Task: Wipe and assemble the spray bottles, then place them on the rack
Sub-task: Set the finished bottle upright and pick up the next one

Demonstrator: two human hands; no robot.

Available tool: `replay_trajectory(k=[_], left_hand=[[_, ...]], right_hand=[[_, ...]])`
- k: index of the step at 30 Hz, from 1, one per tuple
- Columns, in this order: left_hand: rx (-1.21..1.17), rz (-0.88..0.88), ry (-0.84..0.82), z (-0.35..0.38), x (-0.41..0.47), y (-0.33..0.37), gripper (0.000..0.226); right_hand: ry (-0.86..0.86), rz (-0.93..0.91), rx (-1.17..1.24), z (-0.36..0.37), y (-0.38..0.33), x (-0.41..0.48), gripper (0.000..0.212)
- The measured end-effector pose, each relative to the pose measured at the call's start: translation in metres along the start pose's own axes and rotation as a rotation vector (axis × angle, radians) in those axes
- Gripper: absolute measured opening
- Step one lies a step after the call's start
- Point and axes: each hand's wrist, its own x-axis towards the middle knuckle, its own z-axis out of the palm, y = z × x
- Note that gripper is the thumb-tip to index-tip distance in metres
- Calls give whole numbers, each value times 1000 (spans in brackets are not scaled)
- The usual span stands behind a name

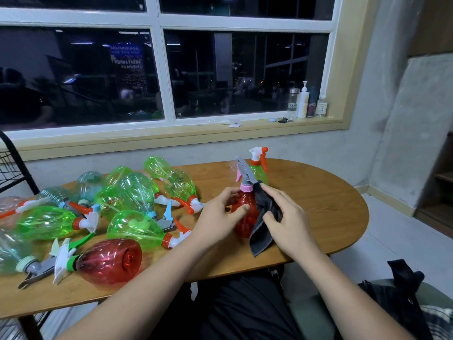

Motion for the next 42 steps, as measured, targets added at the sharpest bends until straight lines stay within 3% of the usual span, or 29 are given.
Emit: replay_trajectory(k=[2, 7, 11, 15, 21, 28, 31, 37, 42], left_hand=[[-22, -9, 9, 3, 0, 1, 40], [-22, -4, 35, 12, -1, -3, 57], [-7, 35, 47, 18, -7, -9, 72], [-27, 31, 87, 18, -12, -11, 66], [-83, 3, 99, 18, -18, -9, 51], [-61, 24, 106, 18, -23, -11, 47], [-10, 48, 138, 18, -23, -16, 49], [-14, 27, 160, 17, -23, -18, 49], [9, 42, 166, 15, -24, -17, 67]], right_hand=[[-51, 65, 9, 2, 0, 0, 70], [13, 147, 111, 0, -4, 10, 54], [-20, 158, -85, 5, -8, 6, 53], [-4, 162, -171, 0, -9, 5, 46], [59, 320, 401, -2, -22, 19, 29], [27, 317, 698, 24, -25, 6, 40], [-6, 326, 659, 29, -12, -3, 45], [-147, 381, 354, 23, 8, -12, 53], [-300, 395, 171, 17, 12, -7, 54]])
